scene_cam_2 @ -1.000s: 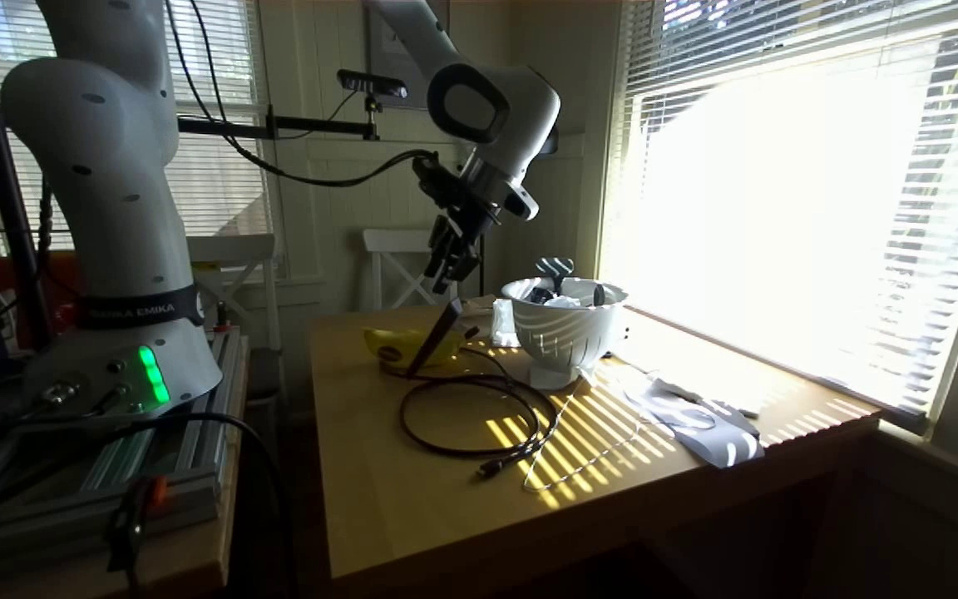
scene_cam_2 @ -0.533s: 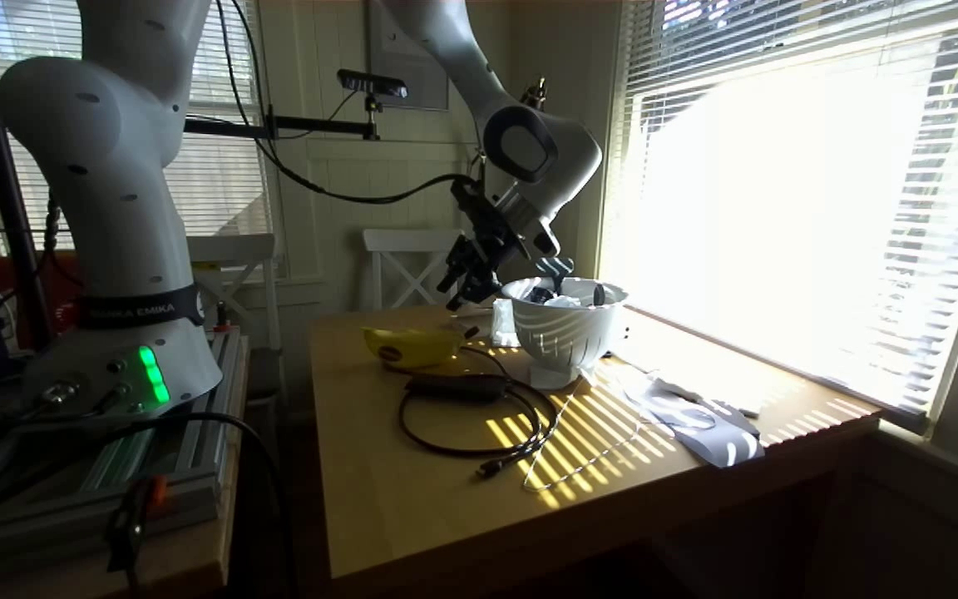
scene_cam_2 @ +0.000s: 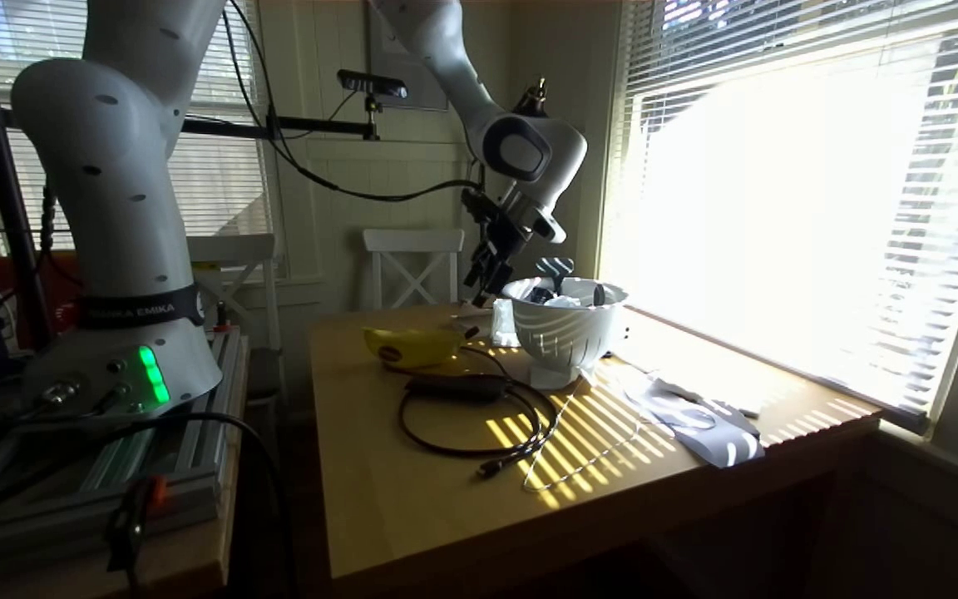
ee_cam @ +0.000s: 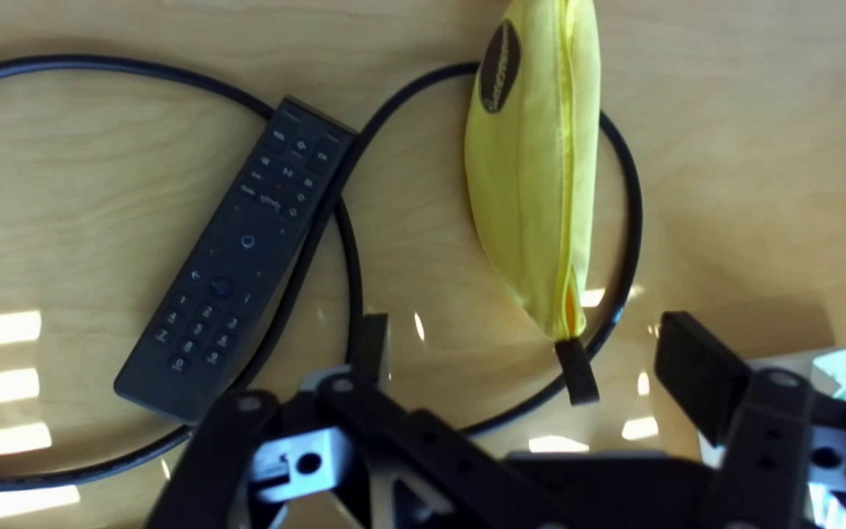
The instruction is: Remove the black remote control from the white colander.
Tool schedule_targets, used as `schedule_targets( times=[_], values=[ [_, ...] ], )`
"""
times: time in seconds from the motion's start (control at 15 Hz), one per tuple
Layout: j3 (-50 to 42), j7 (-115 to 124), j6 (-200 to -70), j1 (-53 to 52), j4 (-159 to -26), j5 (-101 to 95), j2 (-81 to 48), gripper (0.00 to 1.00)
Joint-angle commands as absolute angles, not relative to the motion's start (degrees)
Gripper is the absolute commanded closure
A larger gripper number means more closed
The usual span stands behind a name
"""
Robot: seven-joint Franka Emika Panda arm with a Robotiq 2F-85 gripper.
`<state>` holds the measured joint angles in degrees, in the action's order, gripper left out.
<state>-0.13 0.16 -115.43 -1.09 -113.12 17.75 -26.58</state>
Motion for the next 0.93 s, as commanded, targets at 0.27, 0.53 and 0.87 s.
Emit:
schedule_targets(
  times=[0.27,0.53,0.87],
  values=[
    [-1.76,13.85,-135.33,-4.33,-120.38,9.73,-17.32,0.0],
    [-4.26,21.78,-142.11,-5.52,-116.92,0.6,-17.9,0.0],
    [-8.18,29.63,-136.98,-8.14,-109.03,-14.14,-22.71,0.0]
  ],
)
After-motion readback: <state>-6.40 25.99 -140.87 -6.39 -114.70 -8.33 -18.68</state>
